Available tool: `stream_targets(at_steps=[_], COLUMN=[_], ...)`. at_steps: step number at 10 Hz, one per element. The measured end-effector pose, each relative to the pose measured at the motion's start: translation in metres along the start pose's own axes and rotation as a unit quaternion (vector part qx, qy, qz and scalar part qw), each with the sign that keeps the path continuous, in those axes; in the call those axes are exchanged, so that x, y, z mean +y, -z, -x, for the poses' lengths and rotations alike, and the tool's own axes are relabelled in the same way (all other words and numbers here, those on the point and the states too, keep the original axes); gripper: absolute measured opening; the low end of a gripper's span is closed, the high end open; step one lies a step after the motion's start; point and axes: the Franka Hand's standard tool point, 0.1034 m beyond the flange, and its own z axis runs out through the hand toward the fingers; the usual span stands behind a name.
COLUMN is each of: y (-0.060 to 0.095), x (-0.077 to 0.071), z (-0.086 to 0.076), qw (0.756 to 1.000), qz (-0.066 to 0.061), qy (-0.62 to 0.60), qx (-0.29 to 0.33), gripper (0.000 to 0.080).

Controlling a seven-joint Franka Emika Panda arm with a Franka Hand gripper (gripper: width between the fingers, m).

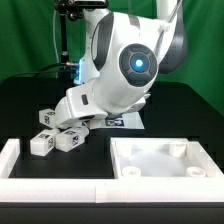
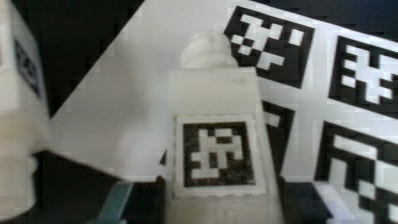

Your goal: Assemble one leg

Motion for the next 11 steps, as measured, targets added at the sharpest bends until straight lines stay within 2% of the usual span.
stream_targets(at_steps=[1,2,3,4,5,6,8,9,10,11], y=[0.026,0.056,0.088,0.114,0.118,0.104,0.112,0.117,0.136,0.173], x=[-0.003,-0.005,-0.004,-0.005,-0.006,-0.007,-0.003,-0.006,-0.019,-0.025], z=[0.003,0.011,0.014,0.019,0.026,0.025,0.02,0.017,0.007,0.002], qw=[1.0,1.0,0.999,0.995,0.992,0.991,0.978,0.97,0.96,0.949], qz=[-0.016,-0.022,-0.024,-0.024,-0.021,-0.021,-0.013,-0.008,0.002,-0.008], qy=[-0.008,-0.009,-0.008,-0.008,-0.009,-0.01,-0.014,-0.028,-0.029,-0.032], qx=[0.009,0.015,0.044,0.095,0.122,0.132,0.21,0.24,0.279,0.314], gripper=[0.0284,0.0284,0.0284,0.0284,0.0284,0.0284,0.0285,0.0285,0.0285,0.0285])
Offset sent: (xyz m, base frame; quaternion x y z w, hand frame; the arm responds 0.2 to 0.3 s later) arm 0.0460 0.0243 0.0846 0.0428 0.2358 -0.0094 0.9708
